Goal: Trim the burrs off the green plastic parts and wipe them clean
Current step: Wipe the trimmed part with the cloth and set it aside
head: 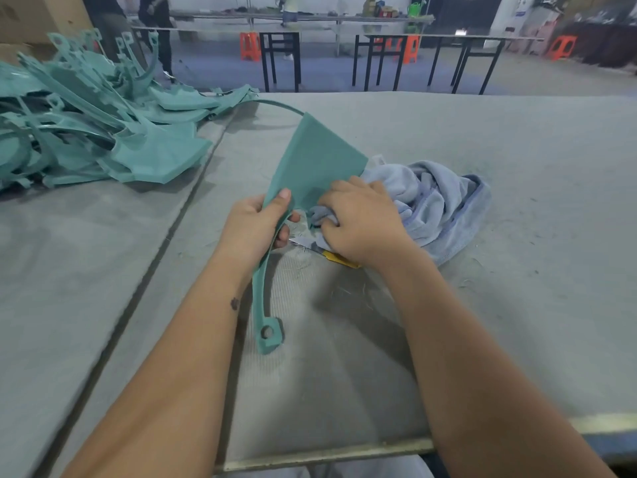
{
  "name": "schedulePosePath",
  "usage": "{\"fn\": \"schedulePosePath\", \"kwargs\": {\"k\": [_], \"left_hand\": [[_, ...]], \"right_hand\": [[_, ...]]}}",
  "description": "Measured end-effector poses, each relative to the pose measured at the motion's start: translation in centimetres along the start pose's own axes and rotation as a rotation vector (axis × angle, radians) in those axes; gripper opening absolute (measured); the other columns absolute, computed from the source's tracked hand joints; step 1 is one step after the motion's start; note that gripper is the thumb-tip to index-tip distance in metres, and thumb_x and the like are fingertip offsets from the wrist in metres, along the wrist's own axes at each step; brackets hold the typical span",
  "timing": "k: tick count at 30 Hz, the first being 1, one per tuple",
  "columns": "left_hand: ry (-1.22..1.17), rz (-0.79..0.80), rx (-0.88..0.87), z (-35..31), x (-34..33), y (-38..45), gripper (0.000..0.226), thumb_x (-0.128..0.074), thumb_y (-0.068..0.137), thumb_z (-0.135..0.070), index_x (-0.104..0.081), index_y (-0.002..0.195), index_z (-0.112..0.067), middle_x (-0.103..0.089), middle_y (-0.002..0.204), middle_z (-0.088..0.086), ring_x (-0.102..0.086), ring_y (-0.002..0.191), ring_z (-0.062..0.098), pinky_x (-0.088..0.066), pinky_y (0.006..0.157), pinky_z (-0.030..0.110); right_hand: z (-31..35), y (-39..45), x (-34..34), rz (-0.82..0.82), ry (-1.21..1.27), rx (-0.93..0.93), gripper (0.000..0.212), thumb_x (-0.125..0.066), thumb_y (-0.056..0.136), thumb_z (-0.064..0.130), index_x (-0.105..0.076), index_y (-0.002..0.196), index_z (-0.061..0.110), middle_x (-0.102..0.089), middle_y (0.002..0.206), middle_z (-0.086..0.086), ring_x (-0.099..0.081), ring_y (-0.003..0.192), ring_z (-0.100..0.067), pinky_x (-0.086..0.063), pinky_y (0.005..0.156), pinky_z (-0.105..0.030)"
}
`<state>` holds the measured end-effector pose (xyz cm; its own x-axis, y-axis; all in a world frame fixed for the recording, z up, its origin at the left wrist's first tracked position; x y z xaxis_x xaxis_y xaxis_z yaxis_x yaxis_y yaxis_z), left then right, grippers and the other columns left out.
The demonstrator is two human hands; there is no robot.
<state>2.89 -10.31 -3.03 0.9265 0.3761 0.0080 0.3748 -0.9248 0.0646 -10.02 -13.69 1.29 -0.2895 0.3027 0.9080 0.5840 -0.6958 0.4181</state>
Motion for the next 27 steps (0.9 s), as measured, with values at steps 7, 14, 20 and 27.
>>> {"fn": "schedulePosePath", "kwargs": {"k": [7, 14, 20, 27], "left_hand": [[0.001, -0.076, 0.032, 0.8, 0.4, 0.3, 0.023, -0.049, 0.102, -0.022, -0.059, 0.082, -0.014, -0.06, 0.067, 0.001, -0.045, 0.039, 0.002, -0.04, 0.041, 0.016], [-0.065, -0.047, 0.04, 0.9, 0.7, 0.1, 0.021, -0.052, 0.1, -0.019, -0.059, 0.082, -0.013, -0.057, 0.06, 0.0, -0.043, 0.039, 0.004, -0.038, 0.04, 0.016], [-0.02, -0.071, 0.021, 0.7, 0.6, 0.2, 0.022, -0.049, 0.101, -0.018, -0.058, 0.082, -0.014, -0.054, 0.062, 0.002, -0.044, 0.038, 0.004, -0.037, 0.038, 0.016], [-0.036, -0.037, 0.04, 1.0, 0.4, 0.3, 0.021, -0.048, 0.101, -0.018, -0.053, 0.081, -0.013, -0.049, 0.062, 0.001, -0.04, 0.038, 0.006, -0.033, 0.039, 0.015]], "right_hand": [[-0.7, 0.2, -0.8, 0.086, 0.108, -0.07, 0.024, -0.051, 0.091, 0.031, -0.074, 0.093, 0.027, -0.058, 0.099, 0.004, -0.043, 0.1, -0.021, -0.018, 0.077, -0.033], [-1.9, 0.7, -0.9, -0.018, -0.08, -0.302, 0.015, -0.054, 0.09, 0.026, -0.065, 0.088, 0.015, -0.061, 0.101, -0.003, -0.049, 0.107, -0.028, -0.02, 0.076, -0.037], [1.0, 1.3, -0.7, 0.026, -0.074, -0.02, 0.01, -0.052, 0.087, 0.022, -0.059, 0.079, 0.022, -0.051, 0.091, 0.002, -0.042, 0.092, -0.023, -0.019, 0.074, -0.035], [-1.1, 1.3, -1.1, 0.023, 0.006, -0.254, 0.017, -0.053, 0.087, 0.021, -0.052, 0.071, 0.017, -0.041, 0.076, 0.003, -0.046, 0.097, -0.025, -0.021, 0.075, -0.036]]}}
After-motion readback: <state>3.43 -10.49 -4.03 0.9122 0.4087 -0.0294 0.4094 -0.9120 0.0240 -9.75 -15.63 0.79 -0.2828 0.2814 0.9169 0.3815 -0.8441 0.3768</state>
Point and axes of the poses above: each hand's wrist, its own y-axis towards the middle knuckle, its own x-axis out of the back of the hand, z = x × y, the point moved 9 cm from there along y, towards the middle knuckle
